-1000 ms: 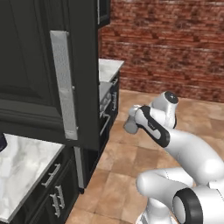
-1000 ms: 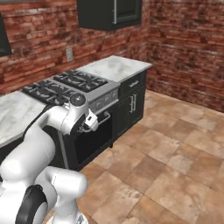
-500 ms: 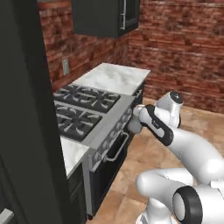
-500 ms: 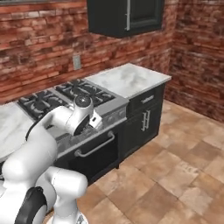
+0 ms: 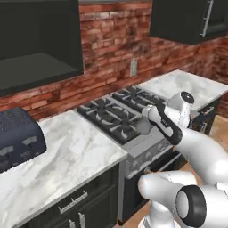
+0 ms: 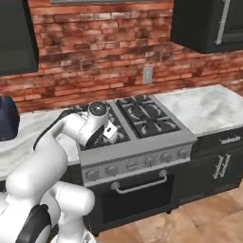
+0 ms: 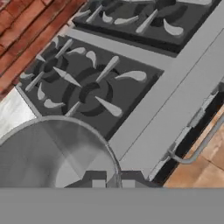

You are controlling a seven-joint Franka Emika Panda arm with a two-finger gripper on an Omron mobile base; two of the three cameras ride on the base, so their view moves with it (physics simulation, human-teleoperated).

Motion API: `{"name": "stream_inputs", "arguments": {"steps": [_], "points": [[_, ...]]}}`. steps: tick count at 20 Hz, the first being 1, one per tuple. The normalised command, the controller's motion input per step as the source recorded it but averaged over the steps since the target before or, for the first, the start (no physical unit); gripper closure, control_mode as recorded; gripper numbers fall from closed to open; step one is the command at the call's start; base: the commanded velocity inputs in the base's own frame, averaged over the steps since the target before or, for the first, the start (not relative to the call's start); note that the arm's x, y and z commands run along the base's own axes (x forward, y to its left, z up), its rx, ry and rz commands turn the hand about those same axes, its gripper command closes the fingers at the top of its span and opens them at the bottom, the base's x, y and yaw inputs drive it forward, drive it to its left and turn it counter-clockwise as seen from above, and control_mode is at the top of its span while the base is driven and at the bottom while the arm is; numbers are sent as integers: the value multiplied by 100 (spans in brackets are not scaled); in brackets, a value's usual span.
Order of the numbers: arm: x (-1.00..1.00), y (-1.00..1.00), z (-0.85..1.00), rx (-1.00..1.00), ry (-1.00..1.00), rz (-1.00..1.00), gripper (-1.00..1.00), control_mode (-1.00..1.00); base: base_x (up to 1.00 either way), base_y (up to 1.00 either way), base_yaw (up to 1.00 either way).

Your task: Move the glass cup from next to the sink to the open cabinet. Then, move the bowl with the steak to the fridge to clear the area for faucet cleaning.

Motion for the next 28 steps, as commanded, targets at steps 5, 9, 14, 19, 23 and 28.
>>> {"name": "stream_inputs", "arguments": {"steps": [5, 9, 14, 19, 23, 28], "points": [[0, 0, 0, 0, 0, 0, 100, 100, 2, 29, 78], [0, 0, 0, 0, 0, 0, 100, 100, 30, 15, 60], [0, 0, 0, 0, 0, 0, 100, 100, 32, 4, 29], [0, 0, 0, 0, 0, 0, 100, 100, 30, 28, -8], [0, 0, 0, 0, 0, 0, 100, 100, 12, 78, -16], [0, 0, 0, 0, 0, 0, 100, 100, 8, 63, -12]]}}
